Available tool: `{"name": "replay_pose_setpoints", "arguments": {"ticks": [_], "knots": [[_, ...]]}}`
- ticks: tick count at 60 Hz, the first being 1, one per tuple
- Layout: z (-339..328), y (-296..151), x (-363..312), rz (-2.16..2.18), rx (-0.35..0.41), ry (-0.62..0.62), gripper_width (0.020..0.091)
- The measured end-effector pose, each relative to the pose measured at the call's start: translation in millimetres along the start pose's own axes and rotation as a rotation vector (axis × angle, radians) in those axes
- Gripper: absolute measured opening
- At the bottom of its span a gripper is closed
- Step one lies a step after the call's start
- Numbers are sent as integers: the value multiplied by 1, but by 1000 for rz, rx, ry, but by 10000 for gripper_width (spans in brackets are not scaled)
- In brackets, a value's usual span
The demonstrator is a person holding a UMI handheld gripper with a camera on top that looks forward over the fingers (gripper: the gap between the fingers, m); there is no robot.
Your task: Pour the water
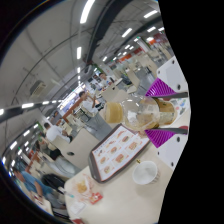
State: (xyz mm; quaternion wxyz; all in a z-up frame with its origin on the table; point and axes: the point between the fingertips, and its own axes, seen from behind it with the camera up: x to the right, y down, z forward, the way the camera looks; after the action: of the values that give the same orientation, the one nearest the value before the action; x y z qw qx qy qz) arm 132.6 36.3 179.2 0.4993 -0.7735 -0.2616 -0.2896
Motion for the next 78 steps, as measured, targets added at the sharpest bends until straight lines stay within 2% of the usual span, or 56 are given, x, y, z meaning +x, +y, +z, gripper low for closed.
{"name": "replay_pose_setpoints", "arguments": {"ticks": [11, 21, 30, 32, 38, 45, 48, 53, 56, 58, 67, 74, 78], "knots": [[13, 42, -8, 464, -27, -130, 402], [29, 91, -31, 678, -61, -235, 404], [40, 125, -55, 716, -85, -271, 414], [40, 122, -53, 731, -46, -264, 411], [38, 126, -54, 743, -32, -271, 423], [37, 127, -54, 742, -26, -271, 491], [37, 130, -57, 739, -56, -280, 531], [31, 137, -65, 720, -114, -303, 776], [22, 137, -65, 715, -135, -306, 865], [15, 138, -62, 717, -151, -295, 841], [-44, 137, -55, 725, -248, -262, 854], [-105, 130, -56, 724, -302, -245, 852], [-139, 121, -58, 725, -306, -243, 852]]}}
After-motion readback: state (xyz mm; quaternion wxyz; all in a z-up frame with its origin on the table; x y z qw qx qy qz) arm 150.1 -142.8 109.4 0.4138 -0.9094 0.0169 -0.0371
